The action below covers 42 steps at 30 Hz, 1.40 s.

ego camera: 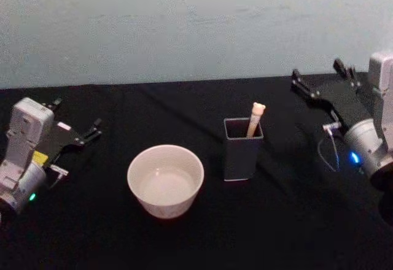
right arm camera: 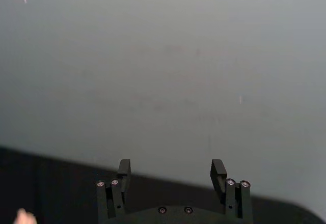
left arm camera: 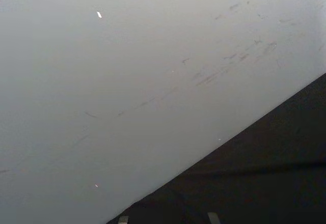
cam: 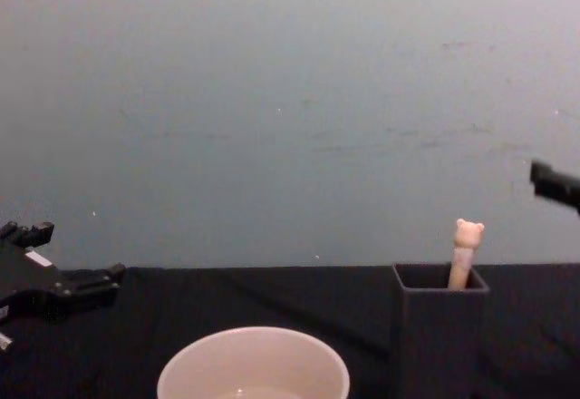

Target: Pick up the stirring spoon with one hand, stir inside the cup, then place it back in its original position.

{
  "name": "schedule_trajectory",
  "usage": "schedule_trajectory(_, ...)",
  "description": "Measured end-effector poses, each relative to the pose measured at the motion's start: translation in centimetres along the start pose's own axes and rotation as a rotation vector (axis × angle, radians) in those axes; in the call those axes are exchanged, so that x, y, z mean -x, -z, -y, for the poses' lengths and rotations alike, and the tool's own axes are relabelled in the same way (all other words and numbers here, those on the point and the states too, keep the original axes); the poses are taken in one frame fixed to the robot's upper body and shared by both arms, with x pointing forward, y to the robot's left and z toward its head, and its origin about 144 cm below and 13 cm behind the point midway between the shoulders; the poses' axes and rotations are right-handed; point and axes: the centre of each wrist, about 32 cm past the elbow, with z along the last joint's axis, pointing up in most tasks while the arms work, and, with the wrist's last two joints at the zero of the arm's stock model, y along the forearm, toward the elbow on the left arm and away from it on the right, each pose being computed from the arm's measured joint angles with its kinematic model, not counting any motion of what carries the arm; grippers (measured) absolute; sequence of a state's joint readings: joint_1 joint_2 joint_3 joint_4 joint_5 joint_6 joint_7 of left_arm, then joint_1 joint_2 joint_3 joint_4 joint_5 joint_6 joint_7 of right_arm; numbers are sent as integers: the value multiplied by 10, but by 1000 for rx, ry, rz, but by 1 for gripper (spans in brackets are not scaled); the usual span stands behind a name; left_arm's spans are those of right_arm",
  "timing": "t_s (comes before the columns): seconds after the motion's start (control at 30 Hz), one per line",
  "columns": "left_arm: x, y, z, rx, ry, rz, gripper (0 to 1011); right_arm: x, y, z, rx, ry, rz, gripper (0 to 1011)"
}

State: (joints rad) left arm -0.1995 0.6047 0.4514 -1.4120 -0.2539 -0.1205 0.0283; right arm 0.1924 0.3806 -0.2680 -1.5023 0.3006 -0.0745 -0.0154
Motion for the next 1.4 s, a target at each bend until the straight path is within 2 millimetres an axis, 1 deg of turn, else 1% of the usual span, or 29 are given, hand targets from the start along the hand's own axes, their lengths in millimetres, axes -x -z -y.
schedule_trajectory(0.03, 0, 0, 0, 0, 0, 0, 1001, -1, 5, 2, 28, 1, 4, 1000)
schedule_trajectory(0.07, 0, 0, 0, 0, 0, 0, 1001, -1, 5, 2, 28, 1, 4, 1000)
schedule_trajectory(0.1, 0, 0, 0, 0, 0, 0, 1001, -2, 12, 5, 65, 0, 9, 1000)
schedule_trajectory(0.23, 0, 0, 0, 0, 0, 0, 1001, -3, 19, 6, 102, -4, 9, 1000)
schedule_trajectory(1.4, 0, 0, 0, 0, 0, 0, 1001, -2, 17, 5, 87, -2, 10, 1000)
